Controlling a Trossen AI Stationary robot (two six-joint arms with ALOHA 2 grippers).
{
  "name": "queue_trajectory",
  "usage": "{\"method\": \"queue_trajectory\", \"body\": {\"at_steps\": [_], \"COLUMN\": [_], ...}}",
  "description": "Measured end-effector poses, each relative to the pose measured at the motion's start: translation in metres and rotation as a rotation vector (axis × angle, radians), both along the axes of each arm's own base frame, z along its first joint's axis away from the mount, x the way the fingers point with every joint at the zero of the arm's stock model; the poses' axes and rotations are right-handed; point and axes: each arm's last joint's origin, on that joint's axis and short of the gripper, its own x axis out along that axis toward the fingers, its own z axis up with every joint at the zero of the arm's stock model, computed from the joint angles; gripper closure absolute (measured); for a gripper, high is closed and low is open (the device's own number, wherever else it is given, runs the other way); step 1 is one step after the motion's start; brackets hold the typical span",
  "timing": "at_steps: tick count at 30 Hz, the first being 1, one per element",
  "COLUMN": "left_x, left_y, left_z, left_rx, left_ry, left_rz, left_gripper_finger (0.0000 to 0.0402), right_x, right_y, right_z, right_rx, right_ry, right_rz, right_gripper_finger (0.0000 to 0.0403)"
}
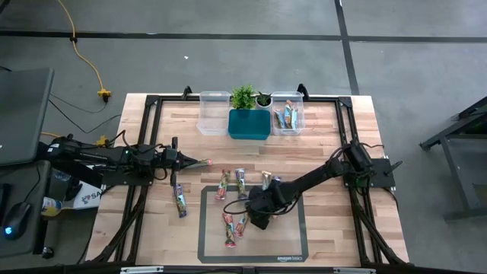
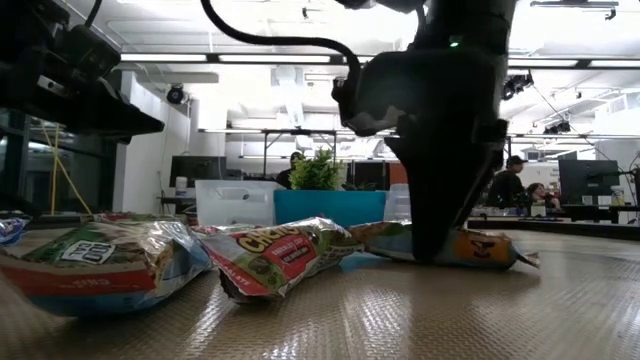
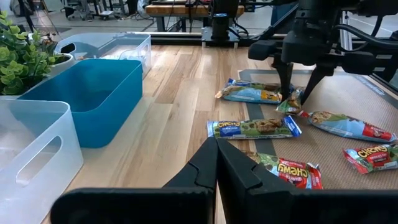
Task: Pick and place Granola Bars by type
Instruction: Put the yellow granola bar into the right transparent bin
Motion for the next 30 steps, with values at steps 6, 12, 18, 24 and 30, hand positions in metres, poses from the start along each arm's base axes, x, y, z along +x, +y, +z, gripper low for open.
{"method": "queue_trajectory", "body": {"at_steps": [6,12,18,24,30], "left_x": [0.0,0.0,0.0,0.0,0.0], "left_y": [0.0,0.0,0.0,0.0,0.0], "left_z": [0.0,0.0,0.0,0.0,0.0], "left_rx": [0.0,0.0,0.0,0.0,0.0], "left_ry": [0.0,0.0,0.0,0.0,0.0], "left_rz": [0.0,0.0,0.0,-0.001,-0.001], "left_gripper_finger": [0.04,0.04,0.04,0.04,0.04], "right_x": [-0.005,-0.007,-0.006,-0.003,0.001], "right_y": [0.011,0.016,0.015,0.011,0.0], "right_z": [0.0,0.0,0.004,0.02,0.04], "right_rx": [0.017,0.028,0.031,0.069,0.074], "right_ry": [0.006,0.007,-0.01,-0.066,-0.146], "right_rz": [-0.026,-0.053,-0.054,-0.052,-0.074], "right_gripper_finger": [0.0308,0.0323,0.0343,0.035,0.035]}}
